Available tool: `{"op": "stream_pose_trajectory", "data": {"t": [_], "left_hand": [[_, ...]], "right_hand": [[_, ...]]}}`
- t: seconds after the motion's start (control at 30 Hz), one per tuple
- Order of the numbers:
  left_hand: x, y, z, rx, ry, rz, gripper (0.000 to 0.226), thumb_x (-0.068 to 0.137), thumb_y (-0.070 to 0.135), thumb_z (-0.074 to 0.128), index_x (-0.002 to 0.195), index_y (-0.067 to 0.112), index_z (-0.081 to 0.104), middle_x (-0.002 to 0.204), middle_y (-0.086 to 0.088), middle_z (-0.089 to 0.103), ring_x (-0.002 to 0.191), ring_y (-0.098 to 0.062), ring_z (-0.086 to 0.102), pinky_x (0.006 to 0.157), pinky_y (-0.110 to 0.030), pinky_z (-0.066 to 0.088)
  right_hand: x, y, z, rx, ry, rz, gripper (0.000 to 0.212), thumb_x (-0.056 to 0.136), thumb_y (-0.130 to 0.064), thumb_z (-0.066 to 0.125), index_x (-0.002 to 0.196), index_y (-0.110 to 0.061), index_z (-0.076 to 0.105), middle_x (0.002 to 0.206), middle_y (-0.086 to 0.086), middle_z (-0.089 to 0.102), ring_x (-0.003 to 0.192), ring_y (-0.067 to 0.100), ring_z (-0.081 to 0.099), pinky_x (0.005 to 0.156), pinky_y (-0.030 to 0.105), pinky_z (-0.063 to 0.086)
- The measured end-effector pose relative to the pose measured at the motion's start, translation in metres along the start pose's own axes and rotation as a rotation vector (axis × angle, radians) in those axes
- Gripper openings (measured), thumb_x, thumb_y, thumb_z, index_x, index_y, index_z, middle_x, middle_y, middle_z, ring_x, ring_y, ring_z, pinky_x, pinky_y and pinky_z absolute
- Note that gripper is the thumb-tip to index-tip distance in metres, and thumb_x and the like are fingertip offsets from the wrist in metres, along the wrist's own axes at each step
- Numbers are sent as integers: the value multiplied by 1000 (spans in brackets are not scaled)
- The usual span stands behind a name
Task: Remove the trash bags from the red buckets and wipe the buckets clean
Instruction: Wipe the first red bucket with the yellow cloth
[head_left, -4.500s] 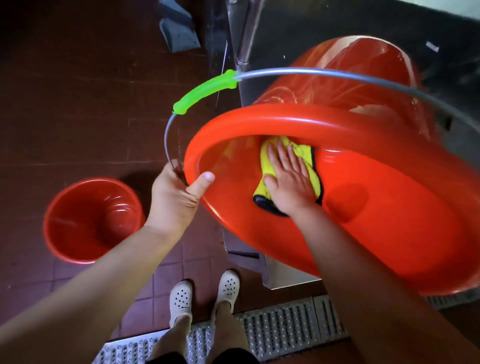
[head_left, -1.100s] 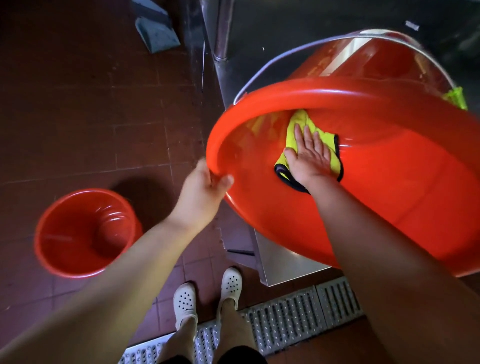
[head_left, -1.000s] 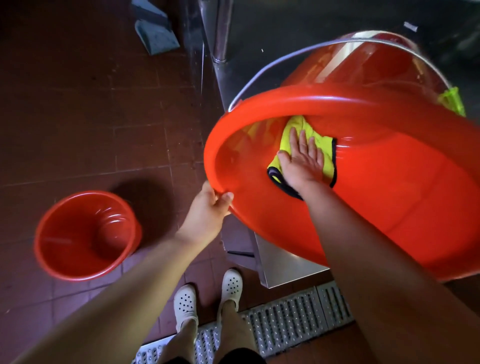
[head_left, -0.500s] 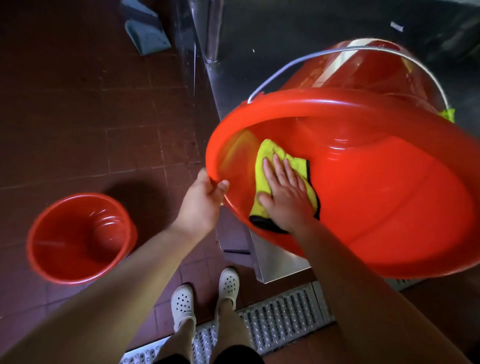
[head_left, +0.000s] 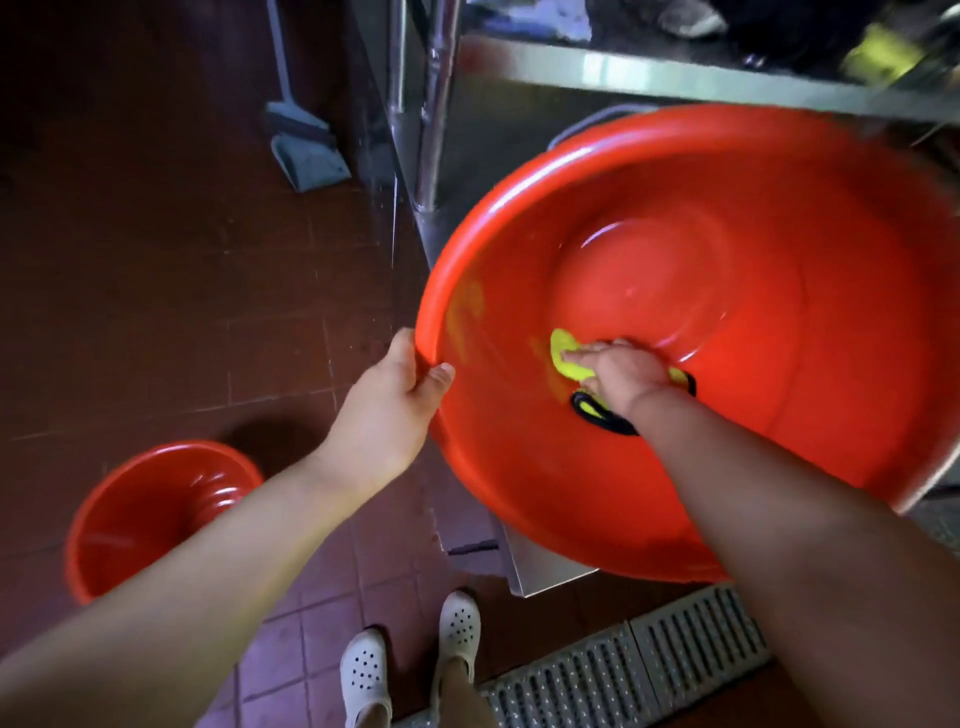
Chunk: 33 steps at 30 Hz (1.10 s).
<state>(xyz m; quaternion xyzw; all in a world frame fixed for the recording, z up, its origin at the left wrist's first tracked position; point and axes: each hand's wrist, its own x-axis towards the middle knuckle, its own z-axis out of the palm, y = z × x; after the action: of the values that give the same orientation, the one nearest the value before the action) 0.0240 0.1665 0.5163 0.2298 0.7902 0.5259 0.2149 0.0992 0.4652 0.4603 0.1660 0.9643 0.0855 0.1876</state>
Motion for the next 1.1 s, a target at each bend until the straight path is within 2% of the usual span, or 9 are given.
{"op": "stream_pose_trajectory", "data": {"t": [0.13, 0.3, 0.43, 0.5, 0.67, 0.77, 0.83, 0.97, 1.1], "left_hand": [[-14, 25, -29, 90, -6, 28, 18, 94, 35, 50, 81, 26, 40, 59, 3, 54, 49, -10, 54, 56, -40, 48], [-24, 65, -60, 55, -33, -20, 22, 91, 30, 55, 93, 9, 51, 78, -13, 64, 67, -30, 63, 66, -49, 53], [-27, 91, -69, -155, -81, -116, 22, 93, 22, 57, 97, 1, 52, 69, -22, 62, 46, -33, 62, 38, -37, 51], [-27, 100, -71, -228, -116, -168, 23, 93, 20, 56, 103, -1, 53, 70, -24, 62, 44, -31, 62, 35, -31, 49], [-14, 114, -64, -175, -168, -209, 29, 92, 23, 57, 105, -2, 51, 58, -20, 62, 40, -28, 58, 39, -29, 49], [2, 119, -59, 45, -42, -186, 41, 69, 26, 69, 101, 10, 49, 79, -10, 65, 63, -24, 65, 60, -37, 56], [19, 127, -54, 111, 33, -163, 56, 53, 26, 68, 104, 16, 46, 89, -4, 60, 74, -19, 63, 63, -34, 55], [58, 143, -32, 164, 50, -184, 36, 69, 9, 67, 102, 13, 55, 83, -3, 61, 68, -15, 62, 53, -25, 49], [77, 160, -14, 184, 132, -125, 26, 71, 7, 61, 96, 15, 59, 82, -4, 62, 68, -17, 63, 52, -28, 50]], "right_hand": [[-24, -16, -28, -116, 65, 14, 46, 97, -30, 45, 139, -48, 36, 143, -8, 43, 123, 24, 42, 97, 34, 38], [-39, -19, -86, -102, 149, 28, 49, 97, -32, 45, 142, -46, 31, 150, -8, 35, 132, 23, 35, 100, 33, 33], [-38, -11, -131, -116, 211, -39, 50, 97, -30, 49, 142, -43, 33, 150, -5, 37, 132, 25, 37, 102, 30, 32], [-36, -9, -145, -141, 205, -108, 50, 96, -29, 51, 142, -42, 35, 148, -5, 39, 126, 25, 41, 100, 30, 35], [-33, -13, -151, -206, 83, -288, 48, 93, -33, 56, 139, -39, 42, 143, -5, 45, 124, 29, 46, 100, 36, 41], [-28, -14, -145, -262, 54, -407, 43, 89, -32, 58, 132, -31, 52, 134, -3, 54, 117, 26, 50, 95, 35, 43], [-24, -14, -142, -284, 30, -460, 39, 87, -28, 59, 126, -25, 56, 125, 3, 58, 113, 27, 52, 90, 35, 44], [-14, -11, -147, -352, 30, -612, 33, 84, -21, 60, 116, -17, 61, 118, 6, 61, 111, 29, 53, 86, 39, 46], [2, 10, -160, -386, 122, -728, 28, 85, -23, 57, 112, -18, 62, 111, 7, 64, 105, 31, 57, 82, 39, 47]]}}
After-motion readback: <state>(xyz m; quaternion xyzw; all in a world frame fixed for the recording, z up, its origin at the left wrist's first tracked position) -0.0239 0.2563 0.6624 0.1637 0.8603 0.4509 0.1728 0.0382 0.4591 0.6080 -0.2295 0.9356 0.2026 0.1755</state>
